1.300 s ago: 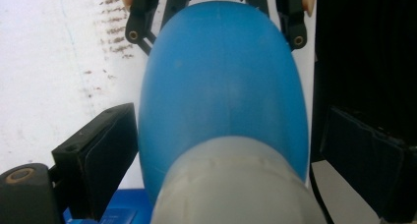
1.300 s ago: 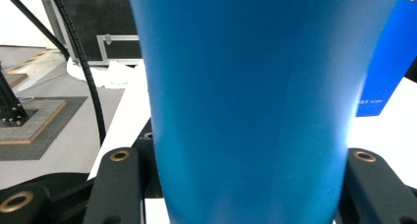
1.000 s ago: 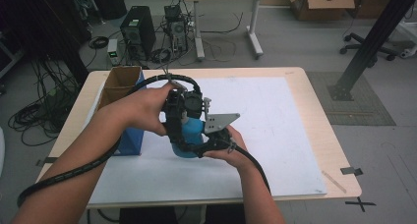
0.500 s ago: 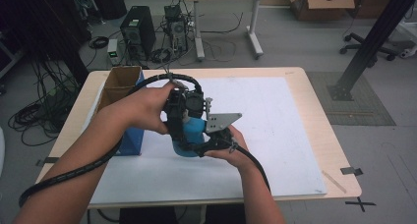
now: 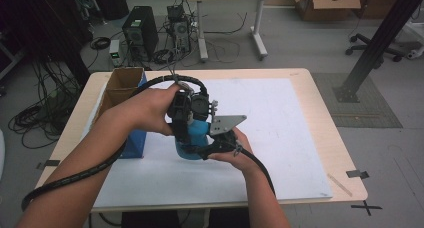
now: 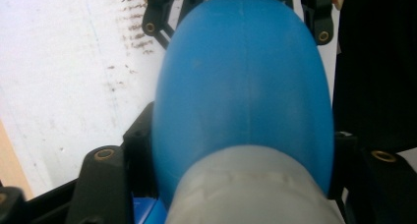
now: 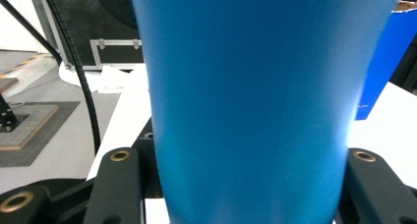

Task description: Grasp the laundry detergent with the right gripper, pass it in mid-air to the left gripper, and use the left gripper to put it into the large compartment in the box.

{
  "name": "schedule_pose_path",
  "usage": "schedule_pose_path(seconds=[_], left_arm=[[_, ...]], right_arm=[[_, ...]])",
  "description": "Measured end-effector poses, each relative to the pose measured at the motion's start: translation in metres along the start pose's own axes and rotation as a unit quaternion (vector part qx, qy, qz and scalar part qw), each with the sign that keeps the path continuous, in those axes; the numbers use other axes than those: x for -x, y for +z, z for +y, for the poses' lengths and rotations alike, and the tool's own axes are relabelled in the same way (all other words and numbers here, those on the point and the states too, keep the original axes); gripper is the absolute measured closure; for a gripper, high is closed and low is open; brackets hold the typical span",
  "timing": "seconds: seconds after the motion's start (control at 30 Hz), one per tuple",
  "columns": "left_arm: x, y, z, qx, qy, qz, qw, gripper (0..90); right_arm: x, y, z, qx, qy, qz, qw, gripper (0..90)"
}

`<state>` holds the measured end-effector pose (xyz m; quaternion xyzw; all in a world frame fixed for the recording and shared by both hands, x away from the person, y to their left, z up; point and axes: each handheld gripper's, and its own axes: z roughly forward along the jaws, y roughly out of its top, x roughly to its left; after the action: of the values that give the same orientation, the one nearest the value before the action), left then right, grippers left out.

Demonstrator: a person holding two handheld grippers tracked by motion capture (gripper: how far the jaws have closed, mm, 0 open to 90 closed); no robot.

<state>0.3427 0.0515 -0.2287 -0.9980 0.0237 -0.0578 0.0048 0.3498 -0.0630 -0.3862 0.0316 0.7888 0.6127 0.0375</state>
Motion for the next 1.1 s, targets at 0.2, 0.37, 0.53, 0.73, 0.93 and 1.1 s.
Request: schedule_pose_path(seconds=[0.2,0.37,0.53,0.73,0.93,1.1], left_arm=[[0.003,0.000,0.004,-0.009,0.001,0.013,0.9999,38.2],[0.006,0.003,0.006,-0.030,0.005,0.015,0.9994,38.6],[0.008,0.004,0.007,-0.036,0.012,0.023,0.9990,38.8],[0.006,-0.002,0.006,-0.039,0.006,0.014,0.9991,38.8],[0.006,-0.007,0.007,-0.043,0.005,0.014,0.9990,38.8],[0.006,-0.007,0.008,-0.045,0.005,0.009,0.9989,38.8]], right_arm=[[-0.001,-0.002,0.000,0.002,-0.001,-0.005,1.0000,44.6],[-0.003,-0.001,-0.001,-0.006,-0.003,-0.004,1.0000,44.4],[-0.004,0.002,-0.001,-0.010,-0.011,-0.017,0.9998,43.3],[-0.004,0.002,0.003,-0.004,-0.008,-0.008,0.9999,42.6],[-0.004,0.001,0.004,0.006,0.000,-0.007,1.0000,33.8],[-0.004,-0.001,0.002,0.011,0.003,-0.013,0.9999,27.7]])
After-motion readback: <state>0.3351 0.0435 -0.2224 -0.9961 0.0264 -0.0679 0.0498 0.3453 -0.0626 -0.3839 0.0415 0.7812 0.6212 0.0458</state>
